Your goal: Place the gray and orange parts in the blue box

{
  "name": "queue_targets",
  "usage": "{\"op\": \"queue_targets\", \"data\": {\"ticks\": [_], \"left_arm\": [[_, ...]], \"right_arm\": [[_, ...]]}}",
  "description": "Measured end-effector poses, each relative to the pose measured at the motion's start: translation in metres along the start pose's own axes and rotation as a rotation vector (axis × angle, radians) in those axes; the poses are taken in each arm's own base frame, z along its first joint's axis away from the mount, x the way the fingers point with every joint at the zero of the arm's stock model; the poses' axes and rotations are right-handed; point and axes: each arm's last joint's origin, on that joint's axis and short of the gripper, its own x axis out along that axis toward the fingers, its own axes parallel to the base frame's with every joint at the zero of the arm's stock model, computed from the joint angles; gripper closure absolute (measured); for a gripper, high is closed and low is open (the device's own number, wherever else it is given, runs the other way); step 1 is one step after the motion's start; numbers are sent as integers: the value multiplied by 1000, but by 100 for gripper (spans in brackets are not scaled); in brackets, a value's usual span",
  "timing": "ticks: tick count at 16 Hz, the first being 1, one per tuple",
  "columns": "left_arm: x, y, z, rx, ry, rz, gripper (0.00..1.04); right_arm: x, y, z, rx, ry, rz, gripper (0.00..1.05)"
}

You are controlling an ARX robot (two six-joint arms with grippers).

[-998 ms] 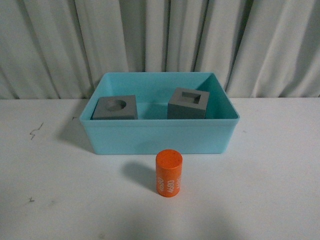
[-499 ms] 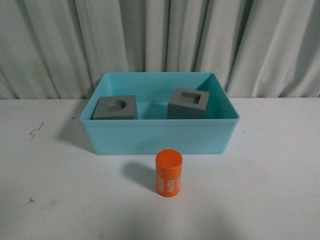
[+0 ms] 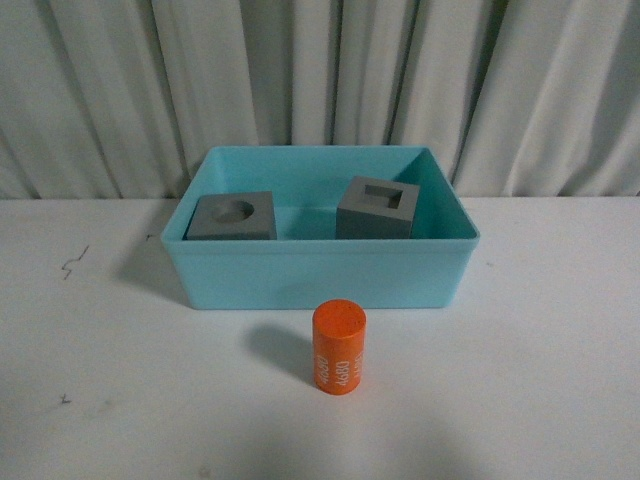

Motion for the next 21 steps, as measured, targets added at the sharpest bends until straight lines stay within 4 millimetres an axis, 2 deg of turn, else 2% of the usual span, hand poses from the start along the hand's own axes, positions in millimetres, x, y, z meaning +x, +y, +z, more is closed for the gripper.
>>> {"op": "queue_targets", "data": {"ticks": [8, 11, 12, 13, 17, 18, 19, 21], "left_arm": [[0, 0, -2, 0, 11, -2, 103], [0, 0, -2, 0, 11, -2, 94], [0, 0, -2, 0, 11, -2, 87], [0, 0, -2, 0, 11, -2, 61], [0, 0, -2, 0, 11, -2, 13], [0, 0, -2, 2, 11, -2, 5], [0, 0, -2, 1, 11, -2, 8], [0, 0, -2, 1, 11, -2, 7]], "right_arm": [[0, 0, 0, 0, 0, 0, 6], [0, 0, 0, 0, 0, 0, 6], [0, 0, 0, 0, 1, 0, 6], [0, 0, 0, 0, 1, 0, 6], [0, 0, 0, 0, 1, 0, 6], [0, 0, 0, 0, 1, 0, 6], [0, 0, 0, 0, 1, 0, 6], [0, 0, 0, 0, 1, 0, 6]]}}
